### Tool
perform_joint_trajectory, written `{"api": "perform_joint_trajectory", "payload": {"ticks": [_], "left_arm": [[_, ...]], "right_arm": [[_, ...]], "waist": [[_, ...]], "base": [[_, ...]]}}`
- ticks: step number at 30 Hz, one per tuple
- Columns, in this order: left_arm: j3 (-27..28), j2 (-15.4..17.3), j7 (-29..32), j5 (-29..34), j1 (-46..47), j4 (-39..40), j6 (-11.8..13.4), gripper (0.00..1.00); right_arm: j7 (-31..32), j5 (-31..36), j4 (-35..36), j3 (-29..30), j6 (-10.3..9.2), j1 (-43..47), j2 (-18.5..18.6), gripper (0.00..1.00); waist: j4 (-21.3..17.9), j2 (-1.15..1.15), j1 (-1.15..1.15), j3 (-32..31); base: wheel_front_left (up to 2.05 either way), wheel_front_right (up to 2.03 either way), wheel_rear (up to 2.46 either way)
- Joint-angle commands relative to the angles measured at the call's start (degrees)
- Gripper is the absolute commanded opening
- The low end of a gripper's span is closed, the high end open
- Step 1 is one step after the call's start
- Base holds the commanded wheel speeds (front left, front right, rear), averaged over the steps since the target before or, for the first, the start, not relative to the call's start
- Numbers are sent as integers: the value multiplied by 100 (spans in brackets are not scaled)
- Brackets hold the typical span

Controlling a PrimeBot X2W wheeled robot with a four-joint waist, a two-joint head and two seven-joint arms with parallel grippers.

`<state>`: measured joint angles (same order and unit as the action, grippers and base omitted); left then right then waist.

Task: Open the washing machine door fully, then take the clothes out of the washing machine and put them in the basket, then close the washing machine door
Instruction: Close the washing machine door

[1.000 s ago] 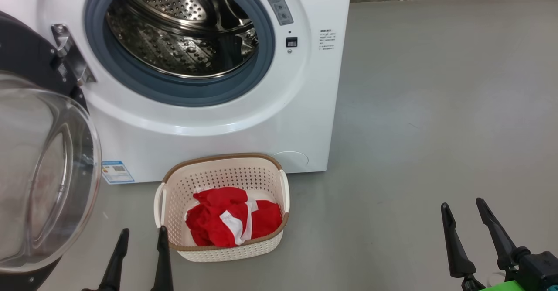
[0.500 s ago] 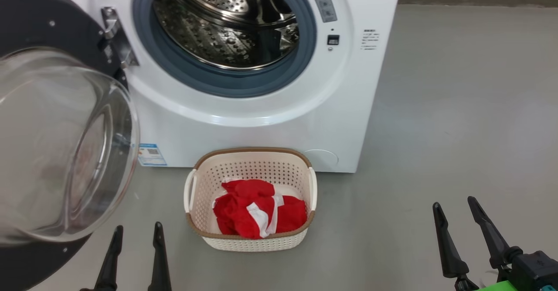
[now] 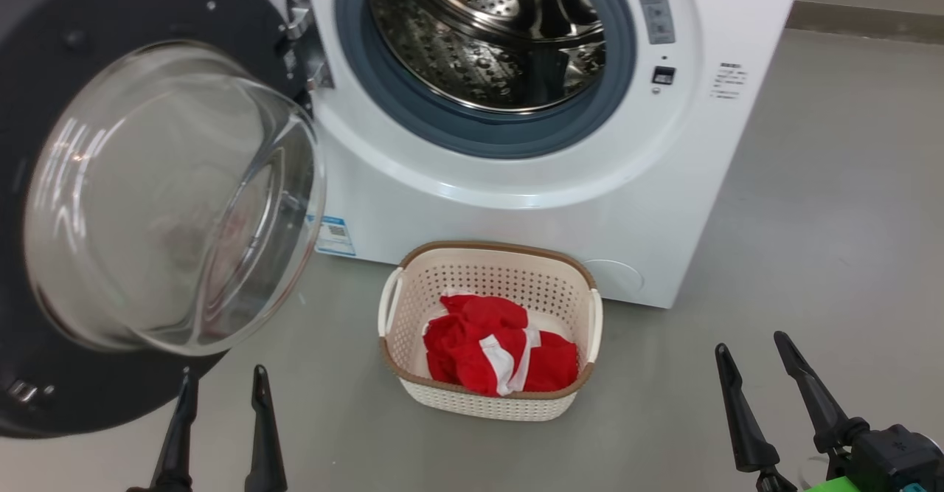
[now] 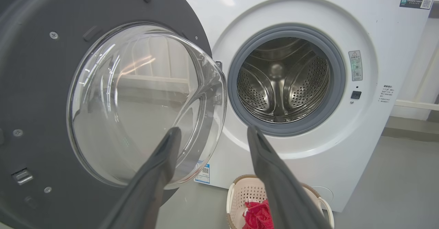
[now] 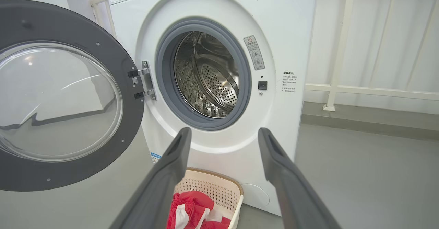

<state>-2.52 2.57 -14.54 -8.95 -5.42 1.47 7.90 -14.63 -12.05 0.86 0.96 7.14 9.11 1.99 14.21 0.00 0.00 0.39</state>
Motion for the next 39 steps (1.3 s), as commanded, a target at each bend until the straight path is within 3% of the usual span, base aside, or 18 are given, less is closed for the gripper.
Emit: {"api": "perform_joint_trajectory", "payload": {"ticks": [1,15,29,30,31,32,39], "left_arm": [[160,31,-46,38,153,186,56,100],[172,31,-46,85,147,477,204,100],[249,31,-46,-39,159,681,371,100],[255,31,-46,-29,167,705,380,85],[268,31,-46,-28,191,762,399,27],[277,31,-46,-38,199,806,418,0],[660,31,-46,-240,413,1356,533,0]], "right_arm": [[-37,75,175,-145,35,-208,88,100],[-37,162,193,-158,35,-255,88,100],[-37,186,174,-206,35,-289,88,100],[-37,190,169,-203,35,-293,88,100],[-37,195,163,-198,35,-295,88,100],[-37,201,157,-196,35,-296,88,100],[-37,231,145,-185,35,-291,88,100]], "waist": [[222,0,0,41],[937,0,0,153],[1045,0,0,225],[1036,0,0,229],[1026,0,0,232],[1014,0,0,232],[954,0,0,229]], "base": [[0,0,0],[0,0,0],[0,0,0],[0,0,0],[0,0,0],[0,0,0],[0,0,0]]}}
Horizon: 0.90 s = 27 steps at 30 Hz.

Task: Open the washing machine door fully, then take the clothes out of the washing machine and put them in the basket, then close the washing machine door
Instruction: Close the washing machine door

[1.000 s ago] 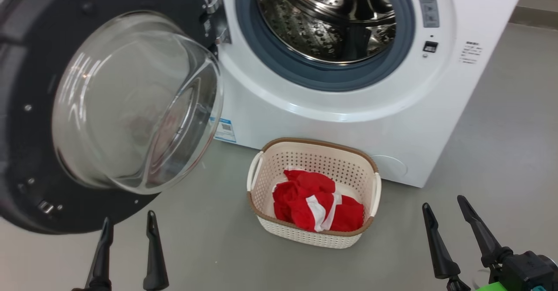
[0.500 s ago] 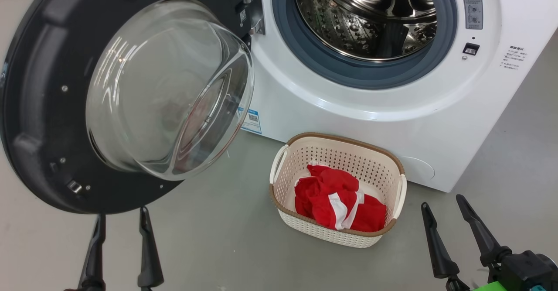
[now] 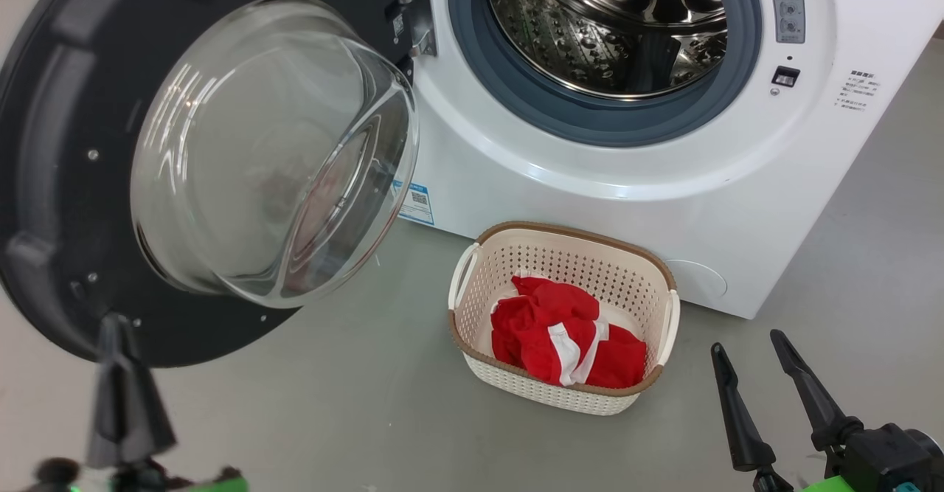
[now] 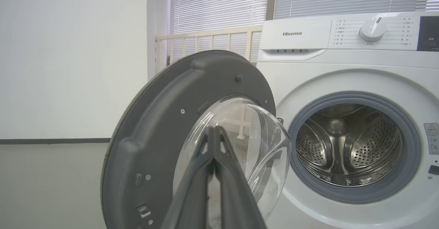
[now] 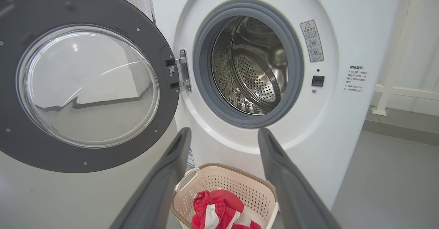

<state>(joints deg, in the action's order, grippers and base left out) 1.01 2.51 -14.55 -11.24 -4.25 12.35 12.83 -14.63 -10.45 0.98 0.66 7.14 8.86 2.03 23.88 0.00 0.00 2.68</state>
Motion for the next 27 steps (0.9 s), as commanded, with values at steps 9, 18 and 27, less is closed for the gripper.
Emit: {"api": "perform_joint_trajectory", "payload": {"ticks": [9,18,27], "left_arm": [[1781,42,-45,-1259,1513,289,-387,0],[3087,612,991,-3585,3161,-1308,-465,0],[3383,1523,2575,-4695,4386,-2950,-91,0]], "right_arm": [[-37,167,140,-154,35,-277,85,100],[-37,147,125,-172,35,-260,85,100],[-37,116,83,-209,35,-235,85,100]], "waist": [[-119,0,0,53],[-252,0,0,3],[-411,0,0,-83]], "base": [[0,0,0],[0,0,0],[0,0,0]]}}
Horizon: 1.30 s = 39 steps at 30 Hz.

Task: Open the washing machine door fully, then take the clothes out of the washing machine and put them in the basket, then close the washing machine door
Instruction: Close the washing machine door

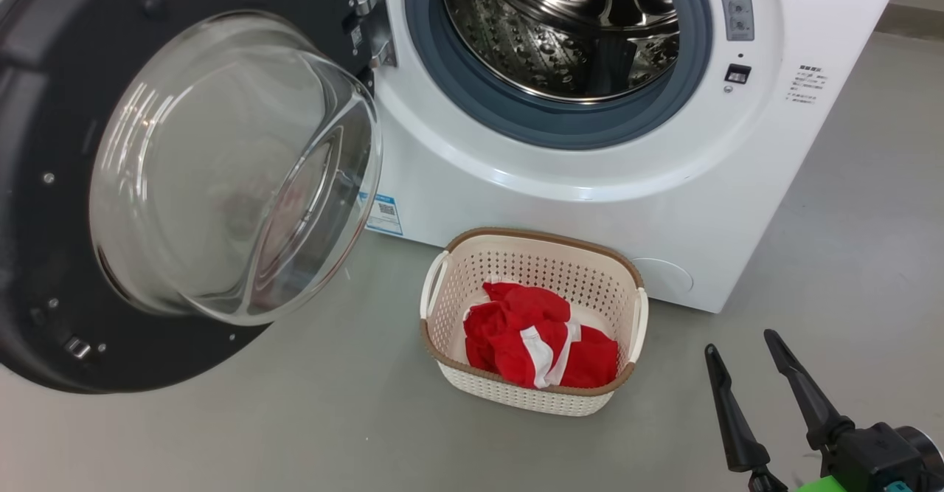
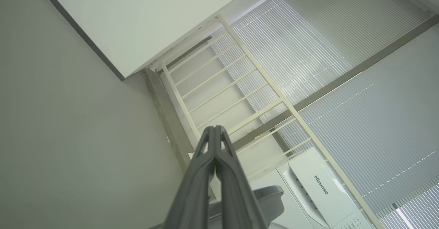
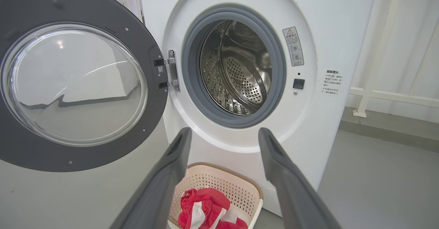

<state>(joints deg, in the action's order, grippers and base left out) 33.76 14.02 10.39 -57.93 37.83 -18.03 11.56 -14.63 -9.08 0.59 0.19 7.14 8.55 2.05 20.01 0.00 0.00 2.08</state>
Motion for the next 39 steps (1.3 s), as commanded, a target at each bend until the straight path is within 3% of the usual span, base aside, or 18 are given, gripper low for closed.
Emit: {"api": "perform_joint_trajectory", "payload": {"ticks": [1,5,12,24,39], "left_arm": [[121,427,240,-121,292,-54,107,0],[172,652,648,-338,675,-601,395,0],[-68,897,1288,-442,1056,-1402,585,0],[-402,1094,1553,-308,1299,-2193,518,0],[-740,945,2219,-376,1033,-2231,238,0]], "right_arm": [[-37,-24,121,-165,35,-199,83,100],[-37,-29,111,-193,35,-189,83,100],[-37,-18,128,-242,35,-179,83,100],[-37,-27,103,-315,35,-204,83,100],[-37,-111,172,-245,35,-179,83,100]], "waist": [[-36,0,0,-34],[-84,0,0,-67],[-161,0,0,-44],[-352,0,0,-21],[-304,0,0,46]], "base": [[0,0,0],[0,0,0],[0,0,0],[0,0,0],[0,0,0]]}}
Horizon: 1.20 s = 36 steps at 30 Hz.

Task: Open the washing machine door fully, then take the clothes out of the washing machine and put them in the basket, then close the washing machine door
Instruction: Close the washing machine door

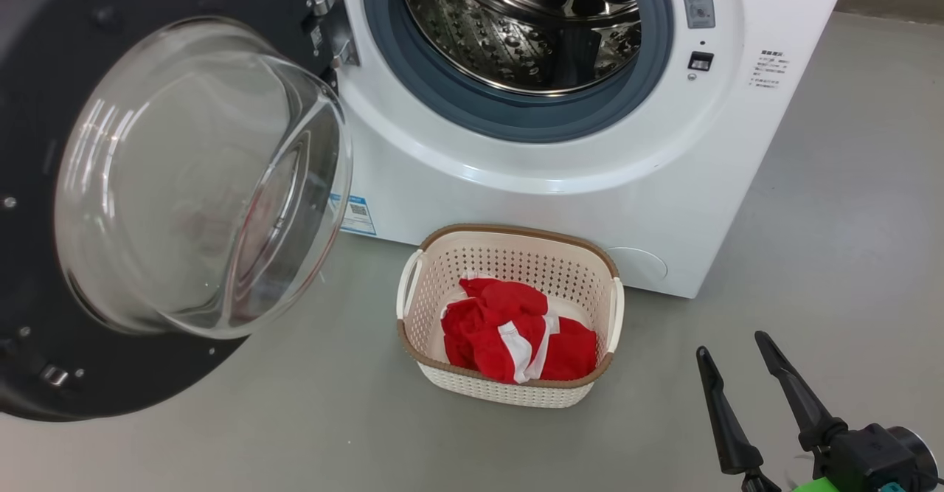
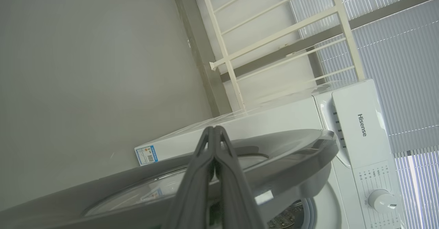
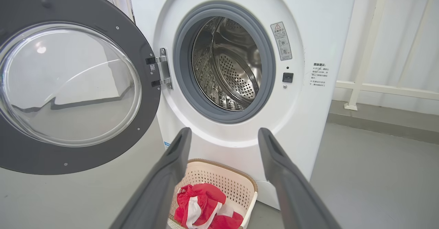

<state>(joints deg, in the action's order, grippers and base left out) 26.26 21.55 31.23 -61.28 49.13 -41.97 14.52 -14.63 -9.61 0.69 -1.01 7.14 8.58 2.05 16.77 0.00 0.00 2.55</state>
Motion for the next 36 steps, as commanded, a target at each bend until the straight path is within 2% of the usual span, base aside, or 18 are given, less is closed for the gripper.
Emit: {"api": "perform_joint_trajectory", "payload": {"ticks": [1,16,28,36], "left_arm": [[17,159,198,-85,-111,204,-59,0],[7,-447,832,-494,-555,1284,140,0],[141,-1224,1117,-1020,-862,2577,404,0],[17,-1571,1278,-1140,-1219,3327,567,0]], "right_arm": [[-37,-66,162,-120,35,-183,83,100],[-37,-146,187,-126,35,-214,83,100],[-37,-190,195,-118,35,-284,83,100],[-37,-210,184,-105,35,-309,83,100]], "waist": [[32,0,0,0],[125,0,0,68],[75,0,0,165],[8,0,0,175]], "base": [[0,0,0],[0,0,0],[0,0,0],[0,0,0]]}}
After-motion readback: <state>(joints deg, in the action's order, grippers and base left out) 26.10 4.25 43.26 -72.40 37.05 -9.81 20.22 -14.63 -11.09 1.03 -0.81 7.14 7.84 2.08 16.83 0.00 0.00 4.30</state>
